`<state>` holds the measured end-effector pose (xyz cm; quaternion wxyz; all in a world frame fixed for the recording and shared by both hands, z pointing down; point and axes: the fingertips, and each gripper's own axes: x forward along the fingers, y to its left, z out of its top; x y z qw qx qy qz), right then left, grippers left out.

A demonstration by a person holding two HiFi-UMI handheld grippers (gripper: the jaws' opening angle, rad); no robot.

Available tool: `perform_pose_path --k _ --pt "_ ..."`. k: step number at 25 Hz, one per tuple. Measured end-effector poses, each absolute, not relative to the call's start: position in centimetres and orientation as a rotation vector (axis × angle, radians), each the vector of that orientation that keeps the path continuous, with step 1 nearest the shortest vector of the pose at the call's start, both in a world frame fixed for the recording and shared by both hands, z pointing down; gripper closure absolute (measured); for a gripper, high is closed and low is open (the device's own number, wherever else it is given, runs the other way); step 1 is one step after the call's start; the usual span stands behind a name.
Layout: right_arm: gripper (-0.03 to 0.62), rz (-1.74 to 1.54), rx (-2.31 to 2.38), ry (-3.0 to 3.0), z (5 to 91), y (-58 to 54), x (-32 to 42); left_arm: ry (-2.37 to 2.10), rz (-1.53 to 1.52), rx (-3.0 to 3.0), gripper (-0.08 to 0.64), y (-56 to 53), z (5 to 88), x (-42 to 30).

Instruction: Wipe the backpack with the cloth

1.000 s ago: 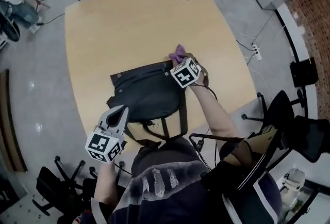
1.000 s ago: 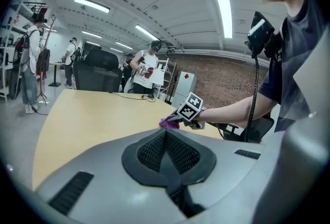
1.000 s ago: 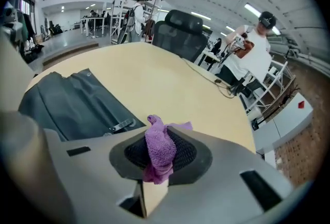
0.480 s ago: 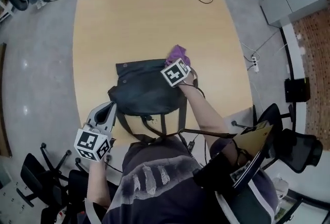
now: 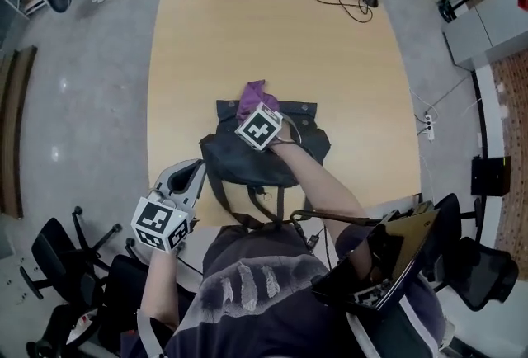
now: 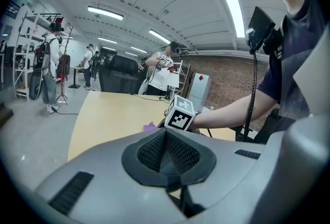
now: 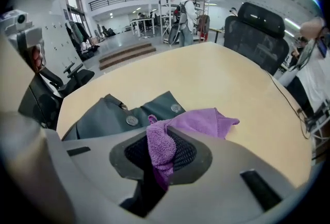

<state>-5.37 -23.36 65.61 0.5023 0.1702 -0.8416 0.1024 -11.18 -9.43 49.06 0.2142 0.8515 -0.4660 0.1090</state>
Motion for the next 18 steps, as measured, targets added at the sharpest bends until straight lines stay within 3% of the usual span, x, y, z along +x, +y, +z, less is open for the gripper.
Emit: perform_pose_path --k 13,18 --pt "0.535 0.421 0.063 -2.321 61.0 -16.5 -17.3 -1.462 0.208 2.227 0.552 -6.4 49.2 -16.2" --pt "0.535 0.761 -0.025 -2.519 54.3 -14.9 -19.2 -1.474 0.192 2.234 0.554 -6.3 48.7 -16.8"
